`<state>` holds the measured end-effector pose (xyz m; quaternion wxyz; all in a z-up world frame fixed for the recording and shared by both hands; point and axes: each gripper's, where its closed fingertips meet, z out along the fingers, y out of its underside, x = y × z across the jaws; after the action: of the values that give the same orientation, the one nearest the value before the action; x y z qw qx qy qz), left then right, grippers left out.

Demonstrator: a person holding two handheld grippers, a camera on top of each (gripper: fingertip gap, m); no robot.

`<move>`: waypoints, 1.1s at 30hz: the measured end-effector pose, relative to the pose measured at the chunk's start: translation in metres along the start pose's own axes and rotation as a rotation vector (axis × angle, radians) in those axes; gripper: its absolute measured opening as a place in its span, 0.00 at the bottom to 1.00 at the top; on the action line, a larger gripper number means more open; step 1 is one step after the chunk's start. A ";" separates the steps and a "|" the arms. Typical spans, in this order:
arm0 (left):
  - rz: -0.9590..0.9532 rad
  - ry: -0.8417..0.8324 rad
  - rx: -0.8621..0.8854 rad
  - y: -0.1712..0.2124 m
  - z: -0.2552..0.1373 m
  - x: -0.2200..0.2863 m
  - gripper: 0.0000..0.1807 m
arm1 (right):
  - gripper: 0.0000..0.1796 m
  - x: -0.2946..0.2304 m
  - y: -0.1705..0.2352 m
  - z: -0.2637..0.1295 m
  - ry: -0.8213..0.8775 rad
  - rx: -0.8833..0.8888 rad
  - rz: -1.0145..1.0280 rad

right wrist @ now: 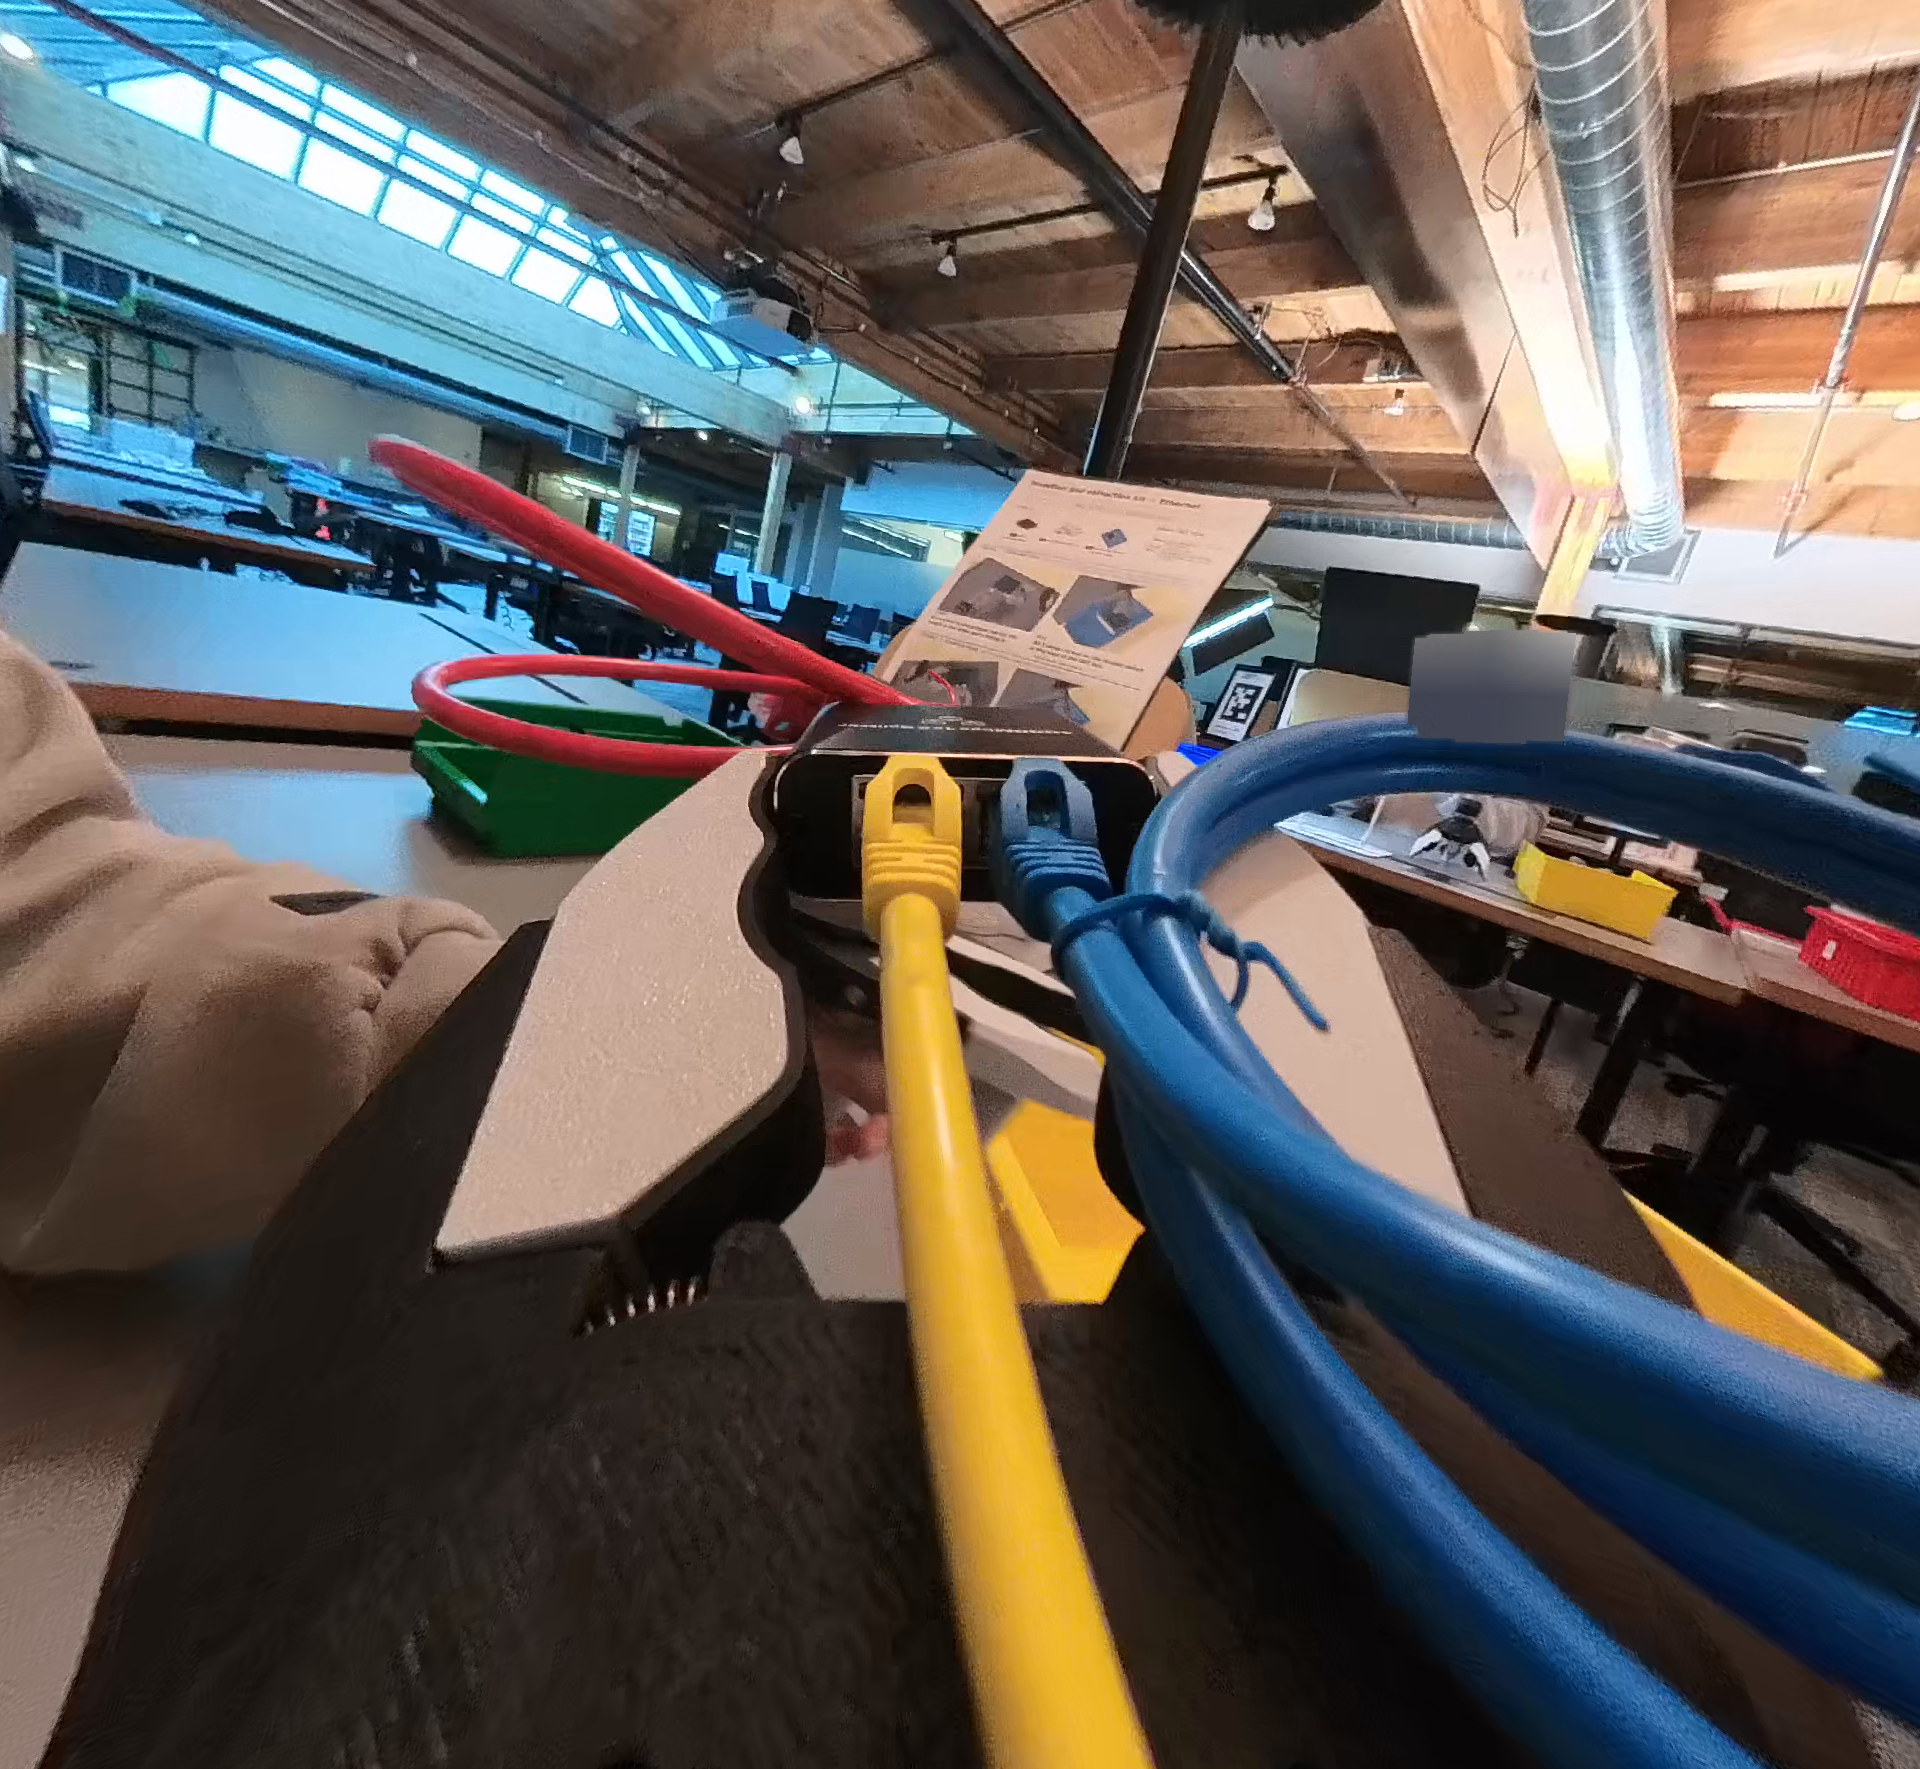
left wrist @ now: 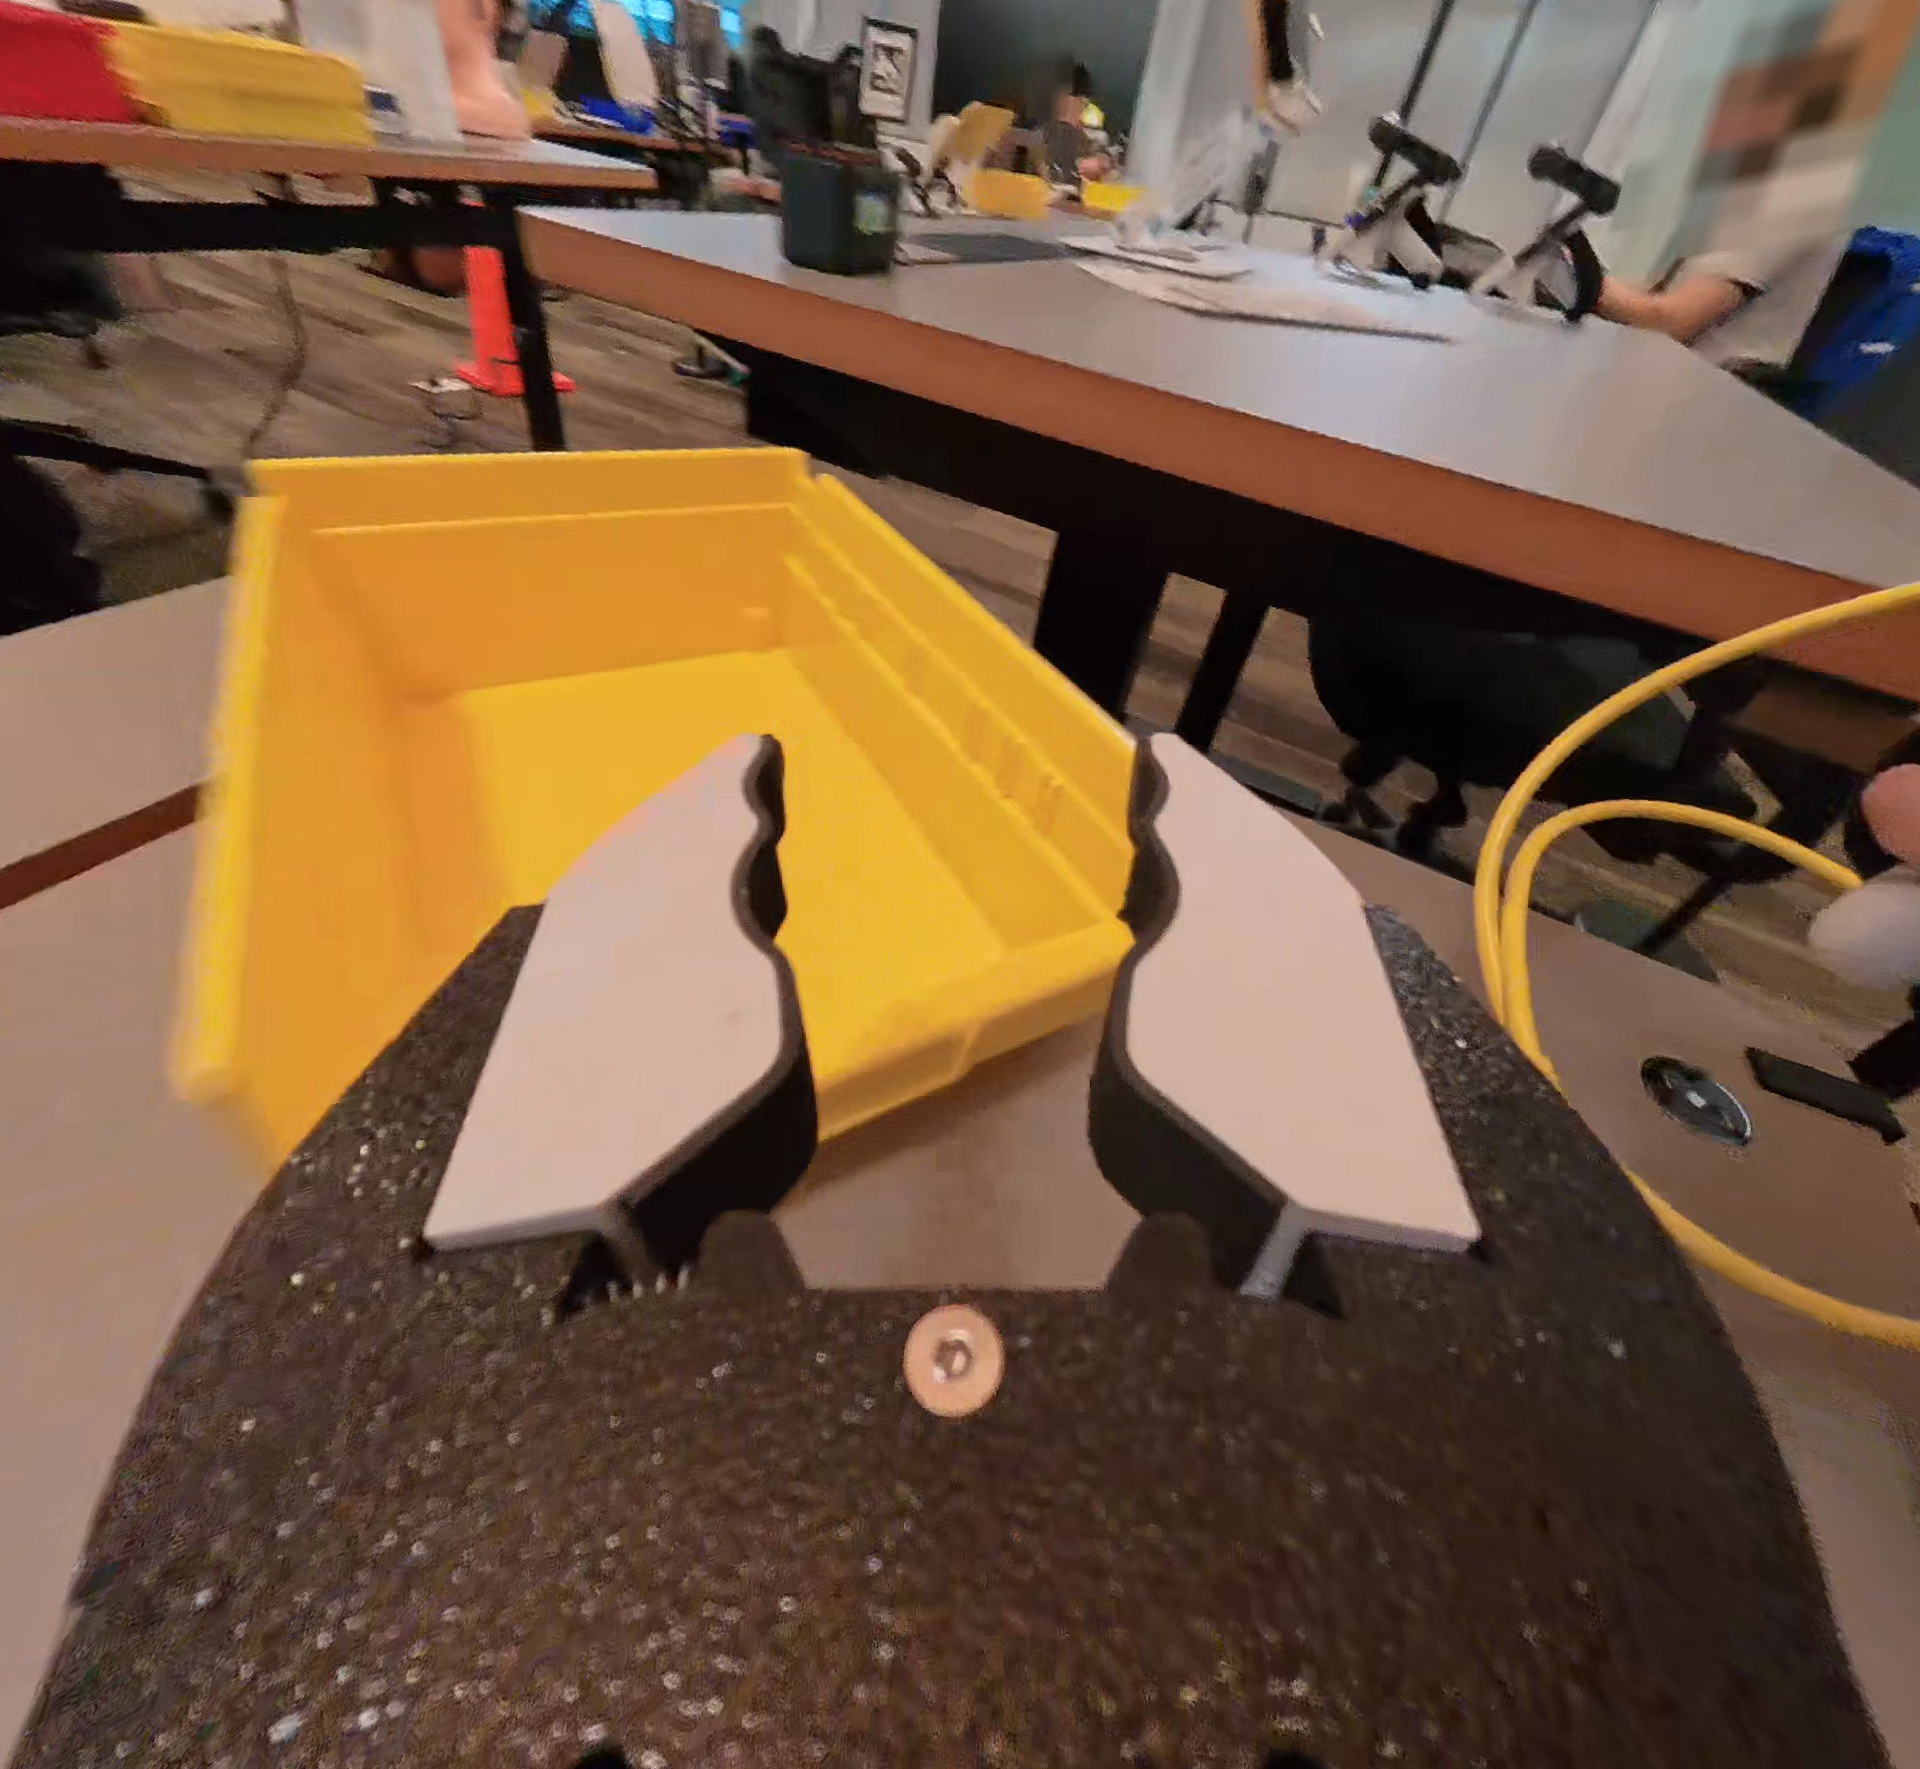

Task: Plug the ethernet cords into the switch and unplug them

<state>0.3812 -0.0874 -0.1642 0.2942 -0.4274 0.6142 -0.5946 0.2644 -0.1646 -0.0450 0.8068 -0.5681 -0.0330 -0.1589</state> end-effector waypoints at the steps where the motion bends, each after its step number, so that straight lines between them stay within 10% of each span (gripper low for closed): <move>1: -0.006 -0.029 0.005 -0.002 -0.020 -0.012 0.35 | 0.36 0.000 -0.004 0.003 0.004 0.010 0.015; 13: -0.122 -0.491 -0.015 0.066 -0.288 -0.201 0.37 | 0.36 0.042 -0.021 0.056 0.258 -0.286 -0.056; 23: -0.057 -0.406 0.144 0.053 -0.304 -0.183 0.35 | 0.36 0.047 -0.125 0.183 -0.443 0.464 0.127; 33: -0.031 -0.368 0.197 0.048 -0.312 -0.174 0.35 | 0.35 0.112 -0.003 0.183 -0.418 0.454 0.512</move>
<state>0.1812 0.2109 -0.1998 0.4325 -0.5073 0.4826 -0.5681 0.3932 -0.0203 0.0488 0.9012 -0.3853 -0.0879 0.1778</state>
